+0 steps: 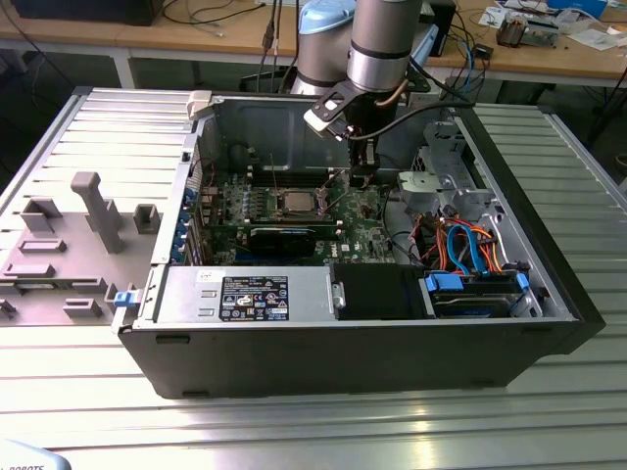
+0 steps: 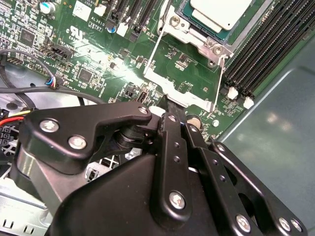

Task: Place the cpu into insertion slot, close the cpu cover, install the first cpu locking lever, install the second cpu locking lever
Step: 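Close the cpu cover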

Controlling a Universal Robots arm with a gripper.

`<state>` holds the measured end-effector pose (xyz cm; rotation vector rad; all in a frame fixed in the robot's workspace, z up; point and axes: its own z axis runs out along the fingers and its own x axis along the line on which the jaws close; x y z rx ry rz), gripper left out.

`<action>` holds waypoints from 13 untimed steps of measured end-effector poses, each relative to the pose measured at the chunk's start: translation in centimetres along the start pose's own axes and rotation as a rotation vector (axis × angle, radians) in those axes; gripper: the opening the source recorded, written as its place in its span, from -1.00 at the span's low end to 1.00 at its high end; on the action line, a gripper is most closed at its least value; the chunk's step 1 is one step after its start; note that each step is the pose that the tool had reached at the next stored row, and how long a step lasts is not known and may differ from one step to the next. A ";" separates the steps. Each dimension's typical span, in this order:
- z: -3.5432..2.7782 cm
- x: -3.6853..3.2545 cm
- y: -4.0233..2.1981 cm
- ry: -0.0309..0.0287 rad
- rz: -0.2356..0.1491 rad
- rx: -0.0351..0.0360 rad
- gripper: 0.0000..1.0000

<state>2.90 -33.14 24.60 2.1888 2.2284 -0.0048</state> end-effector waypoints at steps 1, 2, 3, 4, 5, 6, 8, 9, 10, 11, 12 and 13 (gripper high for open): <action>-0.05 0.00 -0.01 -0.0002 0.000 0.0001 -0.79; -0.10 0.00 -0.10 -0.0001 0.000 0.0000 -0.79; -0.12 0.00 -0.22 0.0000 0.000 -0.0001 -0.79; -0.16 0.00 -0.31 -0.0002 0.000 -0.0001 -0.79; -0.21 0.00 -0.39 -0.0003 0.000 0.0000 -0.79; -0.31 0.00 -0.48 -0.0002 0.000 -0.0001 -0.79; -0.49 0.00 -0.62 -0.0002 0.000 0.0000 -0.79; -0.53 0.01 -0.70 0.0000 0.000 -0.0001 -0.79; -0.54 0.01 -0.77 0.0000 0.000 -0.0001 -0.79; -0.55 0.02 -0.87 0.0002 0.000 -0.0002 -0.79; -0.58 0.02 -1.20 -0.0002 0.000 -0.0002 -0.79; -0.59 0.02 -1.78 -0.0003 0.000 -0.0007 -0.79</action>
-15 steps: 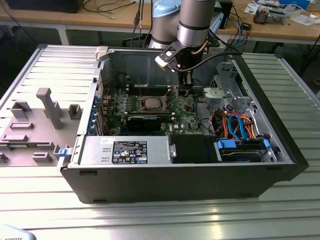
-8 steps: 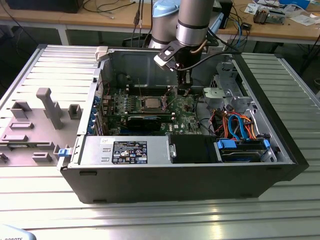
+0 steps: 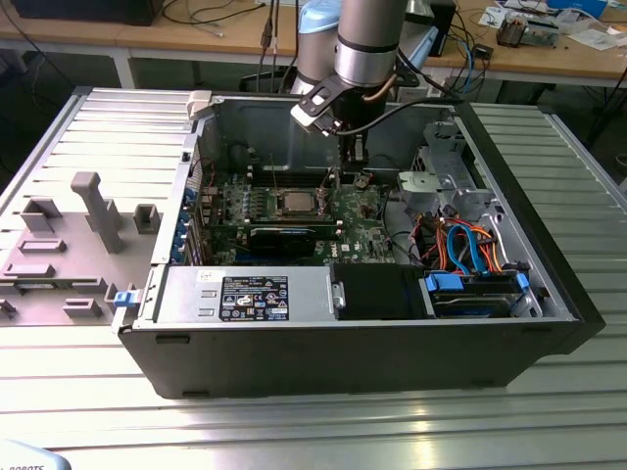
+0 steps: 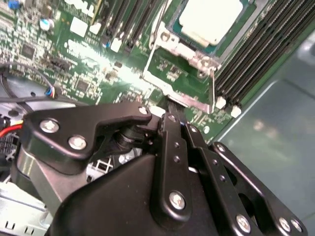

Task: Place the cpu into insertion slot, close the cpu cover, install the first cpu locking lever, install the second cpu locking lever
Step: 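Close the cpu cover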

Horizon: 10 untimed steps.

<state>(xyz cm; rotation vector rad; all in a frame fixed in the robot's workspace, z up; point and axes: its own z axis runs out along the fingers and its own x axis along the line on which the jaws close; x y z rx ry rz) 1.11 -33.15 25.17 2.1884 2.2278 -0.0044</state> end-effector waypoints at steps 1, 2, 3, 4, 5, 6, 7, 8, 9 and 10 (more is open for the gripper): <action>0.01 0.01 -0.01 0.0001 0.000 -0.0001 -0.79; 0.01 0.01 -0.01 0.0002 0.000 -0.0001 -0.79; 0.01 0.01 -0.01 0.0002 0.000 -0.0001 -0.79; 0.01 0.01 -0.02 0.0002 0.000 -0.0001 -0.79; 0.01 0.01 -0.02 0.0002 0.000 -0.0001 -0.79; 0.00 0.01 -0.02 0.0001 0.000 -0.0001 -0.79; 0.01 0.01 -0.03 0.0001 0.000 -0.0001 -0.79; 0.01 0.01 -0.06 0.0002 0.000 0.0000 -0.79; 0.00 0.01 -0.11 0.0001 0.000 0.0000 -0.79; 0.00 0.01 -0.11 0.0001 0.000 0.0000 -0.79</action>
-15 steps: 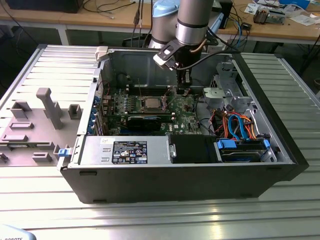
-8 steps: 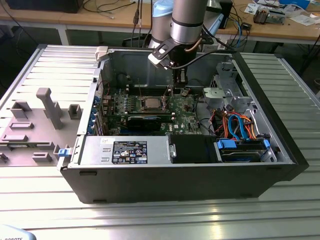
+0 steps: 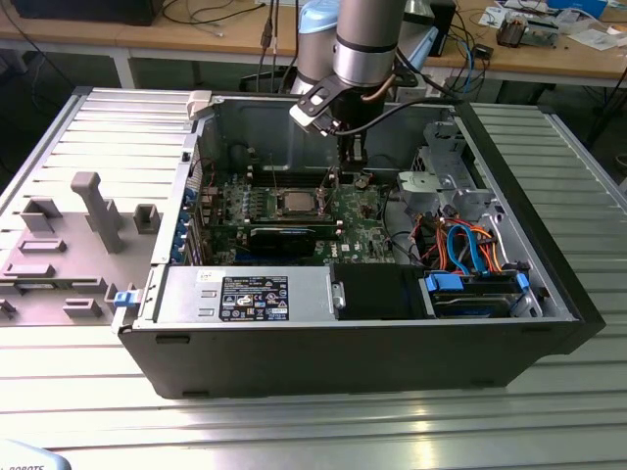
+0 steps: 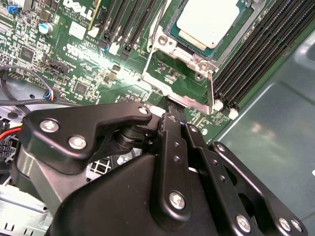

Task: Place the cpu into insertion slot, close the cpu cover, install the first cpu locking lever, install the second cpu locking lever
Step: 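Close the cpu cover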

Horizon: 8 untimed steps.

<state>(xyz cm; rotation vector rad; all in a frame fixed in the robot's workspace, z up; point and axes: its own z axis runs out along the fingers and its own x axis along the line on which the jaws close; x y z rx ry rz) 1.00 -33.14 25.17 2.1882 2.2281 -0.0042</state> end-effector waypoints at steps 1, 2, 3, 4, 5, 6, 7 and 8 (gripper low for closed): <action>0.00 0.00 -0.05 0.0000 0.000 0.0000 -0.79; 0.00 0.00 -0.07 0.0000 0.000 0.0000 -0.79; 0.00 0.00 -0.09 0.0000 0.000 0.0000 -0.79; 0.00 0.00 -0.10 0.0000 0.000 0.0000 -0.79; 0.00 0.00 -0.11 0.0000 0.000 0.0000 -0.79; 0.00 0.00 -0.13 0.0001 0.000 0.0000 -0.79; 0.00 0.00 -0.14 0.0000 0.000 0.0000 -0.79; 0.00 0.00 -0.16 0.0000 0.000 0.0000 -0.79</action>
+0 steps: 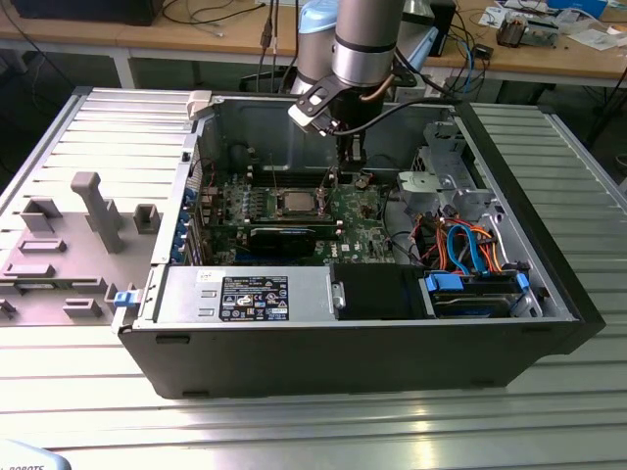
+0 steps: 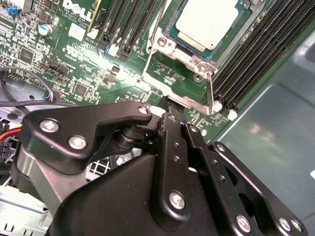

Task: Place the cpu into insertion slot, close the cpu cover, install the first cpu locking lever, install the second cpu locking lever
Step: 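Close the cpu cover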

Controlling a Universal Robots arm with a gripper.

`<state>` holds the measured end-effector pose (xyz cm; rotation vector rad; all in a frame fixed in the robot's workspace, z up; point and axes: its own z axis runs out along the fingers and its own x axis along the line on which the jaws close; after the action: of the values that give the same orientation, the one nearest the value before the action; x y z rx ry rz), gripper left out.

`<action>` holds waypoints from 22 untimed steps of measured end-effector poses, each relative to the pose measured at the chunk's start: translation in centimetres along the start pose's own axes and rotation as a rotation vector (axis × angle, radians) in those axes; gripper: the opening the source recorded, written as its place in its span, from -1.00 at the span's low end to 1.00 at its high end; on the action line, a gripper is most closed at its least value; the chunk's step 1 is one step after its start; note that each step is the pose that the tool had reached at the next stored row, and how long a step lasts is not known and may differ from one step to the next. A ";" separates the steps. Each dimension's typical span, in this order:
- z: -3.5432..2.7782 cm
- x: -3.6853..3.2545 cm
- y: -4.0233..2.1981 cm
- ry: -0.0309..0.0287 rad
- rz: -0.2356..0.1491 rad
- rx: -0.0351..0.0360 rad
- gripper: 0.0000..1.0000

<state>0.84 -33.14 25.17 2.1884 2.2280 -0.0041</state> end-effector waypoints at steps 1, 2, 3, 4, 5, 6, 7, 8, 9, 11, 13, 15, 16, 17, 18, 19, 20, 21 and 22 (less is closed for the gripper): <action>0.00 0.00 -0.01 0.0000 0.000 0.0000 -0.79; 0.00 0.00 -0.03 0.0000 0.000 0.0000 -0.79; 0.00 0.00 -0.04 0.0000 0.000 0.0000 -0.79; 0.00 0.00 -0.04 0.0000 0.000 0.0000 -0.79; 0.00 0.00 -0.05 0.0000 0.000 0.0000 -0.79; 0.00 0.00 -0.05 0.0000 0.000 0.0000 -0.79; 0.00 0.00 -0.05 0.0000 0.000 0.0000 -0.79; 0.00 0.00 -0.08 0.0000 0.000 0.0000 -0.79; 0.00 0.00 -0.09 0.0000 0.000 0.0000 -0.79; 0.00 0.00 -0.18 -0.0001 0.000 0.0000 -0.79; 0.00 0.00 -0.22 0.0000 0.000 0.0000 -0.79; 0.00 0.01 -0.26 0.0000 0.000 0.0000 -0.79; 0.00 0.00 -0.30 -0.0001 0.000 0.0000 -0.79; 0.00 0.01 -0.32 0.0000 0.000 0.0000 -0.79; 0.00 0.01 -0.40 -0.0001 0.000 0.0000 -0.79; -0.01 0.01 -0.41 -0.0001 0.000 0.0000 -0.79; 0.00 0.01 -0.41 0.0000 0.000 -0.0001 -0.79; 0.00 0.01 -0.42 0.0000 0.000 -0.0001 -0.79; -0.01 0.01 -0.45 -0.0001 0.000 0.0000 -0.79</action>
<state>0.39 -33.14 25.17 2.1884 2.2280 -0.0042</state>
